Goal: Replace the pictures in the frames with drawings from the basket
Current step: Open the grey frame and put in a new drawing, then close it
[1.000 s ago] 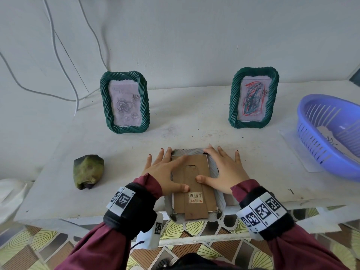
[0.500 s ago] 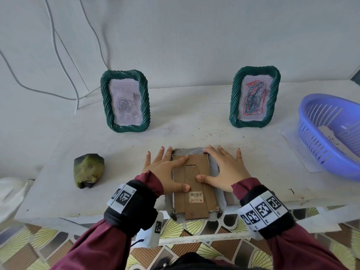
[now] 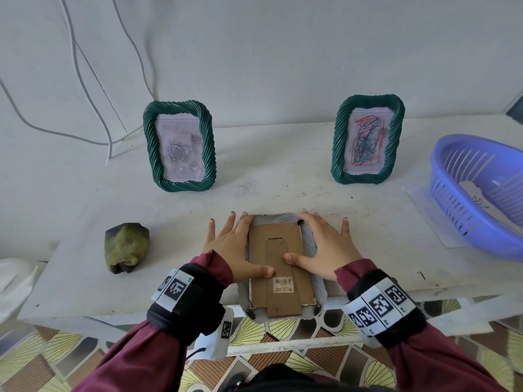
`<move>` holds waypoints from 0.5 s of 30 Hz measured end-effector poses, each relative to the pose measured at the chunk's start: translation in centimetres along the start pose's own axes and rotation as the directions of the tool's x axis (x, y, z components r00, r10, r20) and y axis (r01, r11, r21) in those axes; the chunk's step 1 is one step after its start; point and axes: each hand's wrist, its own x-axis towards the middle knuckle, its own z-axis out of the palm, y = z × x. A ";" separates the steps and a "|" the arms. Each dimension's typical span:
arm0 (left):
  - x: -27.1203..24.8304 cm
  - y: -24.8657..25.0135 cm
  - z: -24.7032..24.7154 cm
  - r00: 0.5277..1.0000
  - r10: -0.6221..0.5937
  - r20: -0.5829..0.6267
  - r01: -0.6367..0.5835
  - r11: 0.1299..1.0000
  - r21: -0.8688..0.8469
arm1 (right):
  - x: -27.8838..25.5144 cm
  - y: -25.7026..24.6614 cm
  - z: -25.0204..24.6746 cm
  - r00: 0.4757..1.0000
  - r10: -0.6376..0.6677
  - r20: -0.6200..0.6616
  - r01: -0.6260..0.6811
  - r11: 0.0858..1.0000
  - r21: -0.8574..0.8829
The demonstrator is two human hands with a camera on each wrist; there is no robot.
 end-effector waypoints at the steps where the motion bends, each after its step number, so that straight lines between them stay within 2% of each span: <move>1: -0.1 0.1 -0.1 1.000 -0.004 0.006 0.004 1.000 0.009 | -0.1 0.0 0.0 1.000 0.004 -0.010 -0.004 1.000 0.009; 9: -0.3 0.6 -0.6 0.999 -0.007 0.049 0.003 0.998 0.062 | -1.3 -0.3 1.0 0.996 0.043 -0.076 -0.046 0.998 -0.040; 15: -0.1 0.4 -0.5 0.999 -0.005 0.037 0.002 0.997 0.078 | -0.9 0.3 1.3 0.998 0.010 -0.061 -0.021 0.982 -0.188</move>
